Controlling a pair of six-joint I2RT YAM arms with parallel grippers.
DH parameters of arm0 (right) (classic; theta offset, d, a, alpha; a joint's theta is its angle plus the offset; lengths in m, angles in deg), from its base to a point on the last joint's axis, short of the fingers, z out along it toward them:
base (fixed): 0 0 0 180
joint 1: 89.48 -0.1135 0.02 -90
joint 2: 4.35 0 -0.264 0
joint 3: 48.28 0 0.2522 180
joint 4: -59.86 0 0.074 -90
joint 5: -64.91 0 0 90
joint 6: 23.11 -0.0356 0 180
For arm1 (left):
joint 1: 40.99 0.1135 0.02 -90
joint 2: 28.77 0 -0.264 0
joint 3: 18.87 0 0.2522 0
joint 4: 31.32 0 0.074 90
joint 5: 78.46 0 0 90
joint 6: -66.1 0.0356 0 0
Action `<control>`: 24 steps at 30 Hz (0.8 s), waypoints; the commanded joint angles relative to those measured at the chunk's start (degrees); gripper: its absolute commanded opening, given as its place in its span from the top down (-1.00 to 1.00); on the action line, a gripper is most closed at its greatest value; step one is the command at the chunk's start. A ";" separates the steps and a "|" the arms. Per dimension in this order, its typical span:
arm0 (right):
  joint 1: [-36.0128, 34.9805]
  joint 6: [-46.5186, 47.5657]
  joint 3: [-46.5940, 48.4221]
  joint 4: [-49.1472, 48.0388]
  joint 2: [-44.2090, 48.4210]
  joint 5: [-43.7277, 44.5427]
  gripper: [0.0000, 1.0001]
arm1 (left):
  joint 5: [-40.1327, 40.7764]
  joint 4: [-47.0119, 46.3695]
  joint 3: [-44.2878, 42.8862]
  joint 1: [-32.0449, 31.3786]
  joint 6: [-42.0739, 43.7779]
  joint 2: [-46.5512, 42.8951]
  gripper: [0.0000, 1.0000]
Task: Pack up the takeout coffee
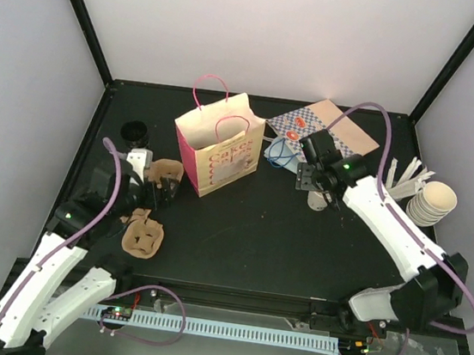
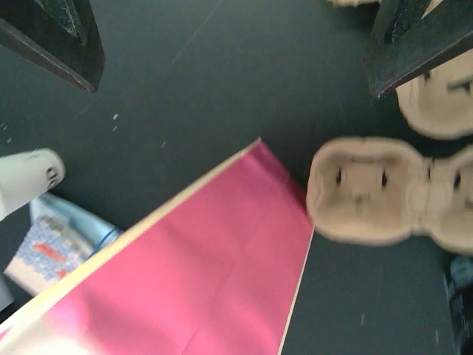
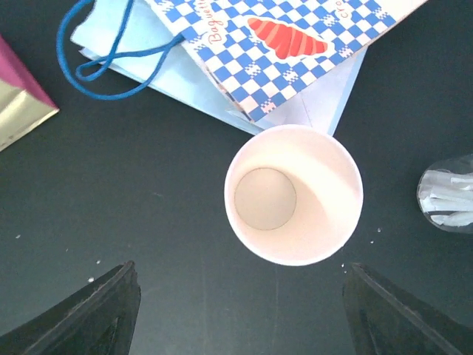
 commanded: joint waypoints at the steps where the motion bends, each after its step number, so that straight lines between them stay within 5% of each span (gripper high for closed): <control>1: 1.01 -0.96 2.39 1.84 -3.84 5.46 -0.51 | -2.28 3.36 3.94 0.32 -8.22 -0.84 -0.97; 7: 6.59 1.41 -0.47 -4.56 -5.95 -5.24 -0.10 | -3.58 3.89 2.45 0.40 -7.64 1.22 -0.97; 19: 7.01 3.15 0.76 -6.22 -14.14 -6.12 0.10 | -3.11 3.39 0.36 0.41 -2.32 0.73 -0.98; 24: 6.96 2.66 1.16 -6.18 -16.08 -4.55 0.45 | -3.23 4.40 -0.62 0.40 -1.35 2.51 -0.97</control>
